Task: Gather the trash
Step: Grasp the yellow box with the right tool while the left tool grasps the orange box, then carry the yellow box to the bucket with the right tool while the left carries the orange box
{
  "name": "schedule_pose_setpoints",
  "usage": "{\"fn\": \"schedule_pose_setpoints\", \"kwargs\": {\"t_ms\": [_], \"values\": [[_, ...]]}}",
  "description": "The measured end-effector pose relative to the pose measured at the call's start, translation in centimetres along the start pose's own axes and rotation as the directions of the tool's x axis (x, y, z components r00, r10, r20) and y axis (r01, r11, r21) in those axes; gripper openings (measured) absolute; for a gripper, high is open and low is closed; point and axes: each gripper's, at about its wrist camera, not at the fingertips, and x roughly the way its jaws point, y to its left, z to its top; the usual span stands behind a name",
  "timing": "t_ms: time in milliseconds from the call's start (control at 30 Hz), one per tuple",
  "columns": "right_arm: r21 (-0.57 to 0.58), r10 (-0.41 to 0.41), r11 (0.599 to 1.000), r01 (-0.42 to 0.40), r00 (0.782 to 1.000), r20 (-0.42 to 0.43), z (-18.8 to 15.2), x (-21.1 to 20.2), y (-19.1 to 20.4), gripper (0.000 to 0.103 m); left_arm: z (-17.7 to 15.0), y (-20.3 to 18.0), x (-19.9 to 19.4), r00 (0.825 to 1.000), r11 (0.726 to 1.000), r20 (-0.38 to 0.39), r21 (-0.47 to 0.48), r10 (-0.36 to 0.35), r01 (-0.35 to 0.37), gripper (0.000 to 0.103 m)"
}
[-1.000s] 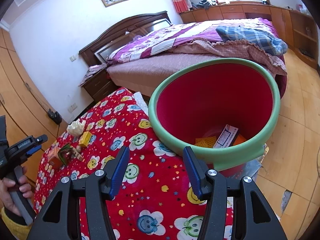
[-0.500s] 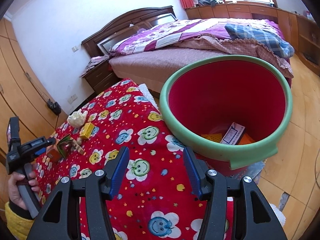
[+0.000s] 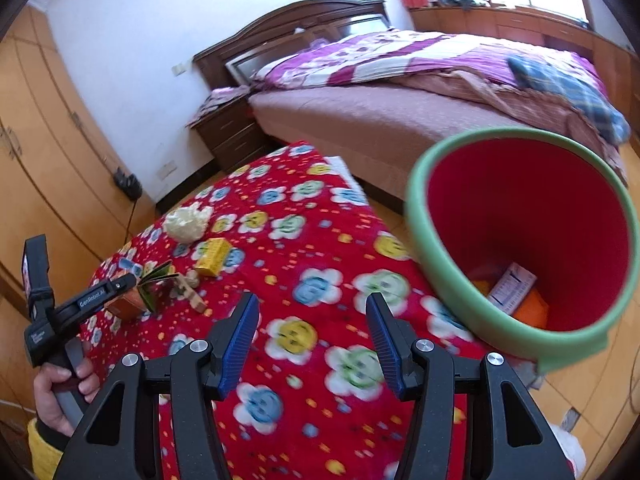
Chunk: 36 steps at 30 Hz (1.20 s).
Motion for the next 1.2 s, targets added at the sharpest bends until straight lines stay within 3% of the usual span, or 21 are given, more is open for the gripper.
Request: {"fn": "schedule_pose_setpoints", "kwargs": {"t_ms": [567, 833, 1033, 1200], "values": [[-0.145, 0.006, 0.989, -0.026, 0.991, -0.136, 1.9, 10.8, 9.0, 0.057, 0.0, 1.9, -0.2, 0.998, 0.996, 0.038, -0.07, -0.056, 0.058, 0.055], [-0.154, -0.005, 0.988, -0.013, 0.993, -0.116, 2.5, 12.6, 10.0, 0.057, -0.1, 1.9, -0.2, 0.998, 0.996, 0.041, -0.072, -0.055, 0.058, 0.055], [-0.176, 0.003, 0.984, -0.022, 0.994, -0.109, 2.7, 13.0, 10.3, 0.038, -0.1, 1.7, -0.2, 0.998, 0.997, 0.046, -0.062, -0.046, 0.049, 0.055], [-0.186, 0.01, 0.982, -0.029, 0.995, -0.104, 2.6, 12.8, 10.5, 0.03, -0.2, 1.5, -0.2, 0.998, 0.997, 0.049, -0.059, -0.044, 0.047, 0.055]]}}
